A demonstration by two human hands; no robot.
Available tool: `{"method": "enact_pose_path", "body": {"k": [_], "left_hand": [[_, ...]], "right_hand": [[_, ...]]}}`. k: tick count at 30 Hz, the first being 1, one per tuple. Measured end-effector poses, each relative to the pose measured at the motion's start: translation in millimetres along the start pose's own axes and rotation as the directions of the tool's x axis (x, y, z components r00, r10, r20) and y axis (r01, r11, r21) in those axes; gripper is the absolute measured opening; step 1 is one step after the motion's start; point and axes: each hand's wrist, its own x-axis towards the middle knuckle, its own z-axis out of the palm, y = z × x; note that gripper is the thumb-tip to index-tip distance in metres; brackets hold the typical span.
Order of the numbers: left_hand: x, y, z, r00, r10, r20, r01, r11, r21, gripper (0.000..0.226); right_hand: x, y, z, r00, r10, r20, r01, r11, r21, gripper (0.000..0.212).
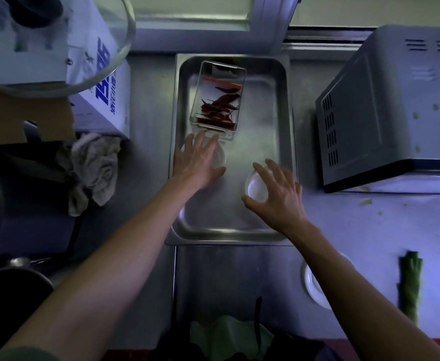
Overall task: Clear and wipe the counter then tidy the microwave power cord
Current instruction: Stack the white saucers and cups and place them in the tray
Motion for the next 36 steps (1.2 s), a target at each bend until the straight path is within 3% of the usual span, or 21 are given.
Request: {"method": "enact_pose_path", "body": {"k": [21,27,36], "left_hand": [[11.0,-6.7,17.6,0.994,0.022,0.103,-0.022,1.0,-0.003,0.091],[-15.6,-24.5,6.4,0.997,0.065,-0.051,-0.063,0.997,0.05,0.067],[-63.6,-70.1,-1.9,0.976,-0.104,-0.189,0.071,0.983,-0.171,0.043]], "right_hand": [[19.8,16.0,4.8,0.999,0.026,0.032,-0.027,1.0,0.013,0.085],[50.0,-6.8,3.9,0.999,-0.033,0.027,0.033,0.999,0.022,0.086],[101.6,-83.2,25.2,0.972,-0.234,0.03,0.235,0.971,-0.044,0.084]]}}
